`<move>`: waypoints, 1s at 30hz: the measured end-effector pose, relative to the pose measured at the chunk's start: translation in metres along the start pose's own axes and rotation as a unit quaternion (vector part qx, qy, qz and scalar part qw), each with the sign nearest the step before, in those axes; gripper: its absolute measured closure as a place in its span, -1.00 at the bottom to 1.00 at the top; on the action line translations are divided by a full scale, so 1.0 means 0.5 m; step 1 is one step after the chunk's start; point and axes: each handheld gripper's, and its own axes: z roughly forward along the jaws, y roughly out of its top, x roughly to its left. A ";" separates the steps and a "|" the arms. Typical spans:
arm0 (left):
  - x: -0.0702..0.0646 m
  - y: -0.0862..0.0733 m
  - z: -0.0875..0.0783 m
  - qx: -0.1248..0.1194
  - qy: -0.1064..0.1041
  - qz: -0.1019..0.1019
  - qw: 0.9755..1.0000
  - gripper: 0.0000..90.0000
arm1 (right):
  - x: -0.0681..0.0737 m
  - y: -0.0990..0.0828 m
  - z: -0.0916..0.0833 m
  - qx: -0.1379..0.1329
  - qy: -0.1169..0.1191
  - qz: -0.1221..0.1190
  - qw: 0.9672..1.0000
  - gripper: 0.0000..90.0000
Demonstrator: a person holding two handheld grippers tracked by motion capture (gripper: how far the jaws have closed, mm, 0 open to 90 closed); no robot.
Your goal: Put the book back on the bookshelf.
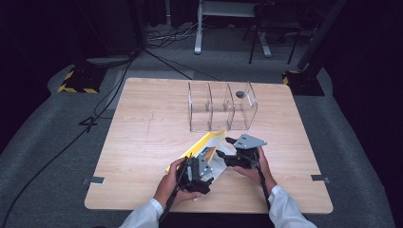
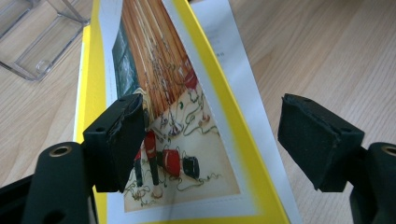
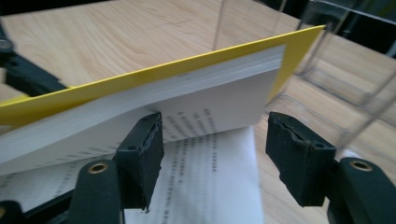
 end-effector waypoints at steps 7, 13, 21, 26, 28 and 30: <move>0.010 0.004 -0.011 -0.013 0.001 -0.016 1.000 -0.47 | 0.017 -0.008 0.002 0.022 0.001 0.004 1.000 -0.16; 0.001 0.011 -0.003 0.002 0.011 0.000 1.000 -0.48 | 0.033 -0.004 0.001 0.029 -0.003 -0.009 1.000 -0.12; 0.002 0.018 0.001 0.014 0.016 -0.002 1.000 -0.44 | 0.038 0.013 0.001 0.003 -0.007 -0.007 1.000 -0.12; 0.009 0.019 -0.007 0.012 0.028 -0.011 0.999 -0.23 | 0.038 0.023 0.005 -0.006 -0.006 0.000 1.000 -0.12; 0.009 0.020 -0.009 0.012 0.037 -0.009 0.999 -0.18 | 0.038 0.024 0.005 -0.007 -0.005 0.000 1.000 -0.12; 0.009 0.019 -0.013 0.018 0.051 0.006 0.999 0.06 | 0.039 0.027 0.005 -0.008 -0.006 0.000 1.000 -0.13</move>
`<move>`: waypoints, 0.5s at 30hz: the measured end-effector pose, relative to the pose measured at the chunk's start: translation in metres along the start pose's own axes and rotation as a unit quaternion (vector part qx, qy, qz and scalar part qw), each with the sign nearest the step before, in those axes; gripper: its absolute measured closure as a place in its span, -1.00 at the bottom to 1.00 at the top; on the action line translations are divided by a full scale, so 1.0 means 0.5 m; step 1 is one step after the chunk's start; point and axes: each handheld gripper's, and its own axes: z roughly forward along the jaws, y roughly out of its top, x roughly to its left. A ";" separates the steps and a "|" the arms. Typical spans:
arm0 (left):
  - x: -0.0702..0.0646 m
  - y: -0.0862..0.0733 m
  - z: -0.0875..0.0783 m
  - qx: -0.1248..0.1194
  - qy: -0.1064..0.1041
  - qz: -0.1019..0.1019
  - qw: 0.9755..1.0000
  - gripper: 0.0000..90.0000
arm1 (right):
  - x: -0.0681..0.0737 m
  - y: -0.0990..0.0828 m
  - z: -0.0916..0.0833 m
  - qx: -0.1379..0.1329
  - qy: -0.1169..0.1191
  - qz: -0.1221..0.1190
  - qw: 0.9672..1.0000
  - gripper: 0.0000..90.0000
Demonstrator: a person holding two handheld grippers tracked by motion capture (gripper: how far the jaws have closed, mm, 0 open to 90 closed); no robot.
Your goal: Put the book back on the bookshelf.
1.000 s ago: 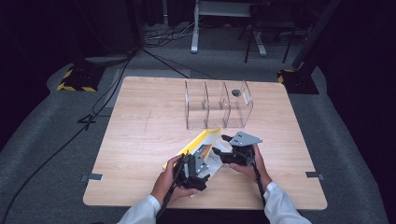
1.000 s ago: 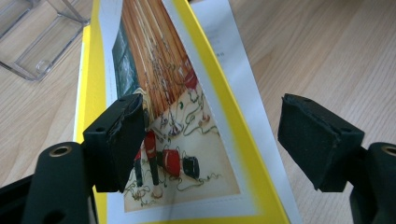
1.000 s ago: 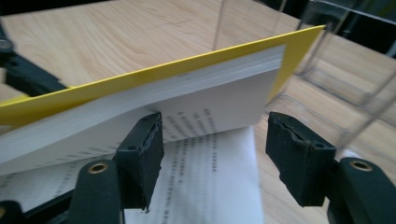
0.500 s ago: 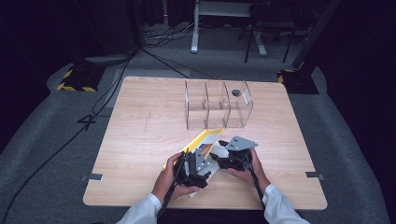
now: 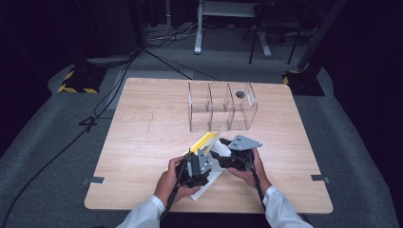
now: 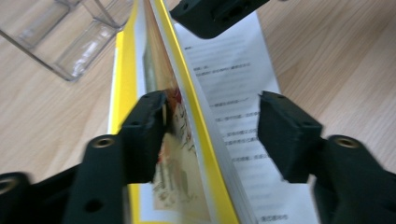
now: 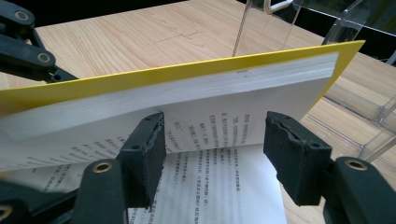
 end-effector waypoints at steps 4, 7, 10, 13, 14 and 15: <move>0.012 -0.007 -0.011 -0.001 0.017 0.012 1.000 0.57 | -0.004 -0.003 -0.002 0.006 0.002 0.002 1.000 -0.15; 0.018 -0.014 -0.018 -0.018 0.017 0.020 0.999 0.75 | -0.010 -0.005 -0.006 0.000 0.020 0.011 1.000 -0.23; 0.031 -0.026 -0.026 -0.032 0.005 0.017 0.999 0.84 | -0.013 -0.009 -0.013 0.000 0.027 0.001 1.000 -0.28; 0.044 -0.043 -0.037 -0.051 -0.019 0.017 0.998 0.85 | -0.024 -0.019 -0.022 0.002 0.036 -0.003 0.999 -0.31; 0.048 -0.048 -0.040 -0.056 -0.027 0.015 0.998 0.86 | -0.030 -0.022 -0.025 0.002 0.044 0.000 0.999 -0.31; 0.052 -0.053 -0.044 -0.059 -0.034 0.018 0.998 0.86 | -0.035 -0.024 -0.028 0.002 0.050 0.000 0.999 -0.31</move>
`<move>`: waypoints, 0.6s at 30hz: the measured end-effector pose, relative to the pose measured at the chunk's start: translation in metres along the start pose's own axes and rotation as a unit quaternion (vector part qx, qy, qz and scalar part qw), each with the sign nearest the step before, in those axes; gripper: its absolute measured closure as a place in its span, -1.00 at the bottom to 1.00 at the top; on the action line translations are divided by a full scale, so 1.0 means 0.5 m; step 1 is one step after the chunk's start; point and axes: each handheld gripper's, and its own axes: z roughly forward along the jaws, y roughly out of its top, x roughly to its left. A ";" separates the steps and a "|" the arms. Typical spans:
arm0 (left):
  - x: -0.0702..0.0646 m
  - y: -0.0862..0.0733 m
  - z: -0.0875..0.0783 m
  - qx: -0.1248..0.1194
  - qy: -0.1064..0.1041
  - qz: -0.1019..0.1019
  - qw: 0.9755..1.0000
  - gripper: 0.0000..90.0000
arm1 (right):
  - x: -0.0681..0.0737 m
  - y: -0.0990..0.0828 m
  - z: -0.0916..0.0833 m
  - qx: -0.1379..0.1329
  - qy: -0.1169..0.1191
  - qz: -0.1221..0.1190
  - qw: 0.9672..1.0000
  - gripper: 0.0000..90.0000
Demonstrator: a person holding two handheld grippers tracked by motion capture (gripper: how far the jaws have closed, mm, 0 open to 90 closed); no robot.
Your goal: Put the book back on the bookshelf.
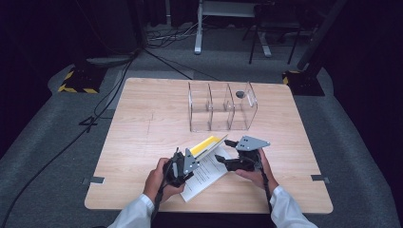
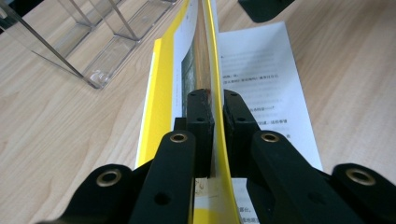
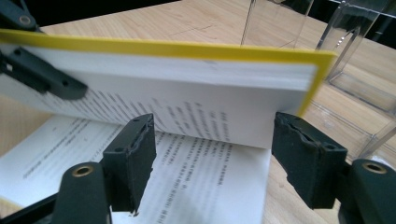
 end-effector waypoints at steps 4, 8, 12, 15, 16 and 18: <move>0.008 -0.024 -0.023 -0.014 -0.034 0.024 0.999 0.86 | -0.016 -0.010 -0.009 0.004 -0.008 -0.013 1.000 -0.37; 0.017 -0.044 -0.038 -0.024 -0.050 0.028 0.998 0.85 | -0.037 -0.023 -0.009 -0.003 0.010 -0.008 1.000 -0.40; 0.032 -0.063 -0.049 -0.028 -0.079 0.028 0.996 0.84 | -0.038 -0.028 0.005 -0.001 0.043 -0.036 0.998 -0.40; 0.040 -0.068 -0.054 -0.025 -0.091 0.028 0.995 0.82 | -0.036 -0.027 0.011 -0.004 0.061 -0.044 0.997 -0.40; 0.042 -0.070 -0.056 -0.024 -0.092 0.030 0.995 0.82 | -0.035 -0.026 0.014 -0.007 0.073 -0.047 0.996 -0.37; 0.045 -0.072 -0.058 -0.022 -0.095 0.031 0.995 0.82 | -0.030 -0.025 0.017 -0.010 0.085 -0.053 0.995 -0.27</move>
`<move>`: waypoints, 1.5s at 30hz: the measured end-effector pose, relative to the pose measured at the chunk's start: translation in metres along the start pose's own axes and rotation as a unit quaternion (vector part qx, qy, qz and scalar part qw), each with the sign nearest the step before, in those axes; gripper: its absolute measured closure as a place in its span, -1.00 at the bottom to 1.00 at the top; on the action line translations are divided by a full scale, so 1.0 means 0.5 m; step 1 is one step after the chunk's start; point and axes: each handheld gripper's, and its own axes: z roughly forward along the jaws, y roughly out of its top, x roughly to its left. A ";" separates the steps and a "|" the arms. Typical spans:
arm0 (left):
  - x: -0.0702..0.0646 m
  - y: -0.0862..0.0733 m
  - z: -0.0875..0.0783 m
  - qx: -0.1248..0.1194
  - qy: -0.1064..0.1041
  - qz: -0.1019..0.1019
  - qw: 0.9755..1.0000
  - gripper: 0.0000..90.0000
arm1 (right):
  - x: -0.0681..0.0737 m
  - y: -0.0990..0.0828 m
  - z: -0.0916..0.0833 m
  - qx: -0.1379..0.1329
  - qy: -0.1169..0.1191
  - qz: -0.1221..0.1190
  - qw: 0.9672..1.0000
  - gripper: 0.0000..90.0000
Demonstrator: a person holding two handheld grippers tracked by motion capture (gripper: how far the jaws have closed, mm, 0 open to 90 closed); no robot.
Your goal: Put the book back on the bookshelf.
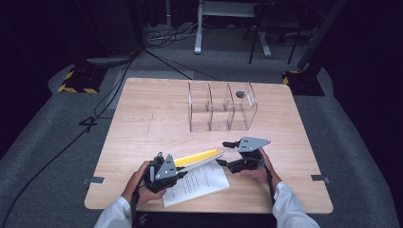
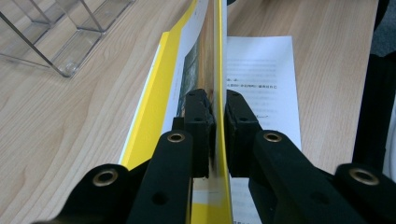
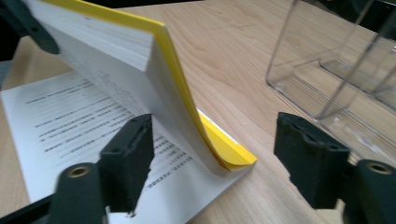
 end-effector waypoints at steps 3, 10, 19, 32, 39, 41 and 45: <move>0.004 -0.004 0.000 -0.006 -0.005 -0.010 1.000 0.79 | 0.013 0.003 -0.001 -0.008 0.015 -0.020 1.000 0.16; 0.006 0.000 0.001 0.013 -0.010 -0.009 1.000 0.66 | 0.031 0.004 -0.003 0.004 0.037 -0.057 0.998 0.43; 0.011 0.018 -0.017 0.079 0.029 -0.014 0.996 0.03 | 0.058 0.013 -0.018 0.008 0.058 -0.106 0.993 0.69; -0.036 0.084 0.017 0.108 0.044 -0.011 0.993 -0.13 | 0.097 0.040 -0.017 0.008 0.087 -0.149 0.985 0.81; -0.056 0.086 0.061 0.150 0.058 0.009 0.987 0.08 | 0.106 0.039 -0.014 0.014 0.085 -0.148 0.985 0.77; -0.056 0.075 0.056 0.158 0.061 0.020 0.985 0.40 | 0.107 0.035 -0.012 0.012 0.090 -0.140 0.986 0.73; -0.054 0.057 0.040 0.153 0.071 0.010 0.986 0.63 | 0.106 0.026 -0.004 0.001 0.090 -0.115 0.989 0.63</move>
